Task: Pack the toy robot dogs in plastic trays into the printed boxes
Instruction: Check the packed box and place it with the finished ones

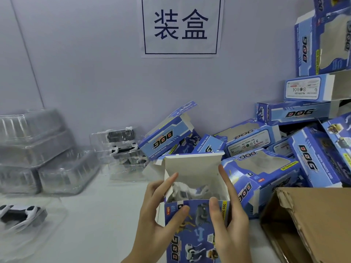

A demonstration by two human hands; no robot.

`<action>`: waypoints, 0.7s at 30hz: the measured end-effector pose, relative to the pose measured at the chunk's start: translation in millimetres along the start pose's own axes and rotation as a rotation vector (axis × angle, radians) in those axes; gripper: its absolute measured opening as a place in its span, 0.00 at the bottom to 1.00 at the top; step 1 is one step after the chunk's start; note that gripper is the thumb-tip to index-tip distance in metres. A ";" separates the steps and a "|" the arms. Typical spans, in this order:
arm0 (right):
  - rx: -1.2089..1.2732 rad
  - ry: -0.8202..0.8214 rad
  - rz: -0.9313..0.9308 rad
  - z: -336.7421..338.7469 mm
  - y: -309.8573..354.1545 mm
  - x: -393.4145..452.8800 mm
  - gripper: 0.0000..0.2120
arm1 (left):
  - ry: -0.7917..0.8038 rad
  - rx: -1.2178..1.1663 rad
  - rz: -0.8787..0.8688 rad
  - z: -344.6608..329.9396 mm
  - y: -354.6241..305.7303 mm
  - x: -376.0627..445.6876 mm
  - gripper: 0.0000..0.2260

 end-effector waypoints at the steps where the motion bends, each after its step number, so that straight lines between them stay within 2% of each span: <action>1: -0.012 0.000 0.022 0.4 2.6 1.0 0.30 | 0.025 -0.012 0.011 0.6 0.0 1.1 0.30; 7: -0.052 0.037 0.103 -0.2 10.5 4.5 0.24 | 0.240 0.001 0.037 0.0 -8.8 13.7 0.40; 10: -0.111 0.033 0.118 -1.3 10.7 1.9 0.19 | 0.284 -0.069 0.145 0.6 -0.3 19.2 0.44; 13: -0.123 0.044 0.104 -1.6 9.8 3.0 0.17 | 0.305 -0.138 0.186 -5.1 3.1 18.4 0.41; 16: -0.130 0.037 0.078 0.9 10.1 7.3 0.21 | 0.164 -0.123 0.038 0.7 -9.2 16.0 0.36; 19: -0.113 0.013 0.078 2.0 10.7 9.0 0.20 | 0.037 -0.111 -0.027 5.5 -9.7 9.6 0.27; 21: -0.091 0.004 0.070 2.2 11.1 9.2 0.18 | 0.016 -0.079 -0.059 5.7 -7.8 6.7 0.21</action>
Point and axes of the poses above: each hand's wrist, its own x-axis towards the middle knuckle, its own z-axis out of the back of the hand, y = z × x, the point moved 9 cm from there along x, towards the middle knuckle, and after that the axes turned 4 degrees about z, right-handed, at the moved point
